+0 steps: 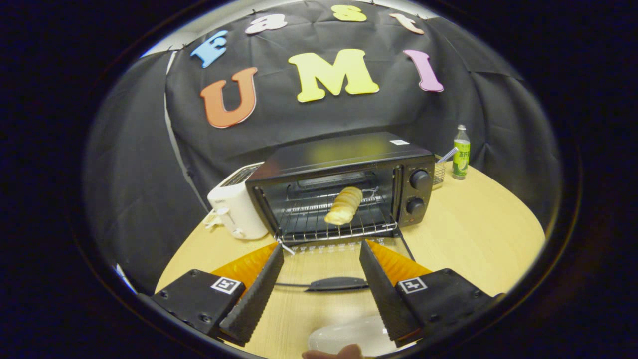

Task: Open the toaster oven, put the food inside, and close the toaster oven door.

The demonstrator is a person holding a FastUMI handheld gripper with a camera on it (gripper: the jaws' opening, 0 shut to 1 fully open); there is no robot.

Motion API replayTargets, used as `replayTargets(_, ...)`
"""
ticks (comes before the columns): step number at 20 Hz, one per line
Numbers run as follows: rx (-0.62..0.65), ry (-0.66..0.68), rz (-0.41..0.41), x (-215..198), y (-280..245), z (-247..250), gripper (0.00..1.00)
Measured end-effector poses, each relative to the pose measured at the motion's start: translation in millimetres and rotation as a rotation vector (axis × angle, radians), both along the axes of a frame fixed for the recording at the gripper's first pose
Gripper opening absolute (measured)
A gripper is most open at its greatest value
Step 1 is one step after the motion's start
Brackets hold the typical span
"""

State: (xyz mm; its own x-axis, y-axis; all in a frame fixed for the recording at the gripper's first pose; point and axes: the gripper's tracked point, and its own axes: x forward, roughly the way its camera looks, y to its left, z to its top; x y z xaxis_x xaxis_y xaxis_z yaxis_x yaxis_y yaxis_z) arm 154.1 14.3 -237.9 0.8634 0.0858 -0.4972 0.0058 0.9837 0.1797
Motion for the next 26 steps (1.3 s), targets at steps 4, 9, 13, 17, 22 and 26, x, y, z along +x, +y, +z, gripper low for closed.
replayTargets(4, -0.04, 0.013, 0.033, -30, -8, -17, 0.99)
replayTargets(9, -0.067, 0.105, 0.077, -46, -8, -66, 1.0)
replayTargets(13, -0.078, 0.195, 0.077, -42, -10, -103, 1.0)
replayTargets(17, -0.112, 0.24, 0.049, -24, -15, -125, 1.0)
replayTargets(22, -0.136, 0.306, 0.032, -14, -13, -144, 1.0)
replayTargets(26, -0.143, 0.28, -0.009, -11, -12, -141, 1.0)
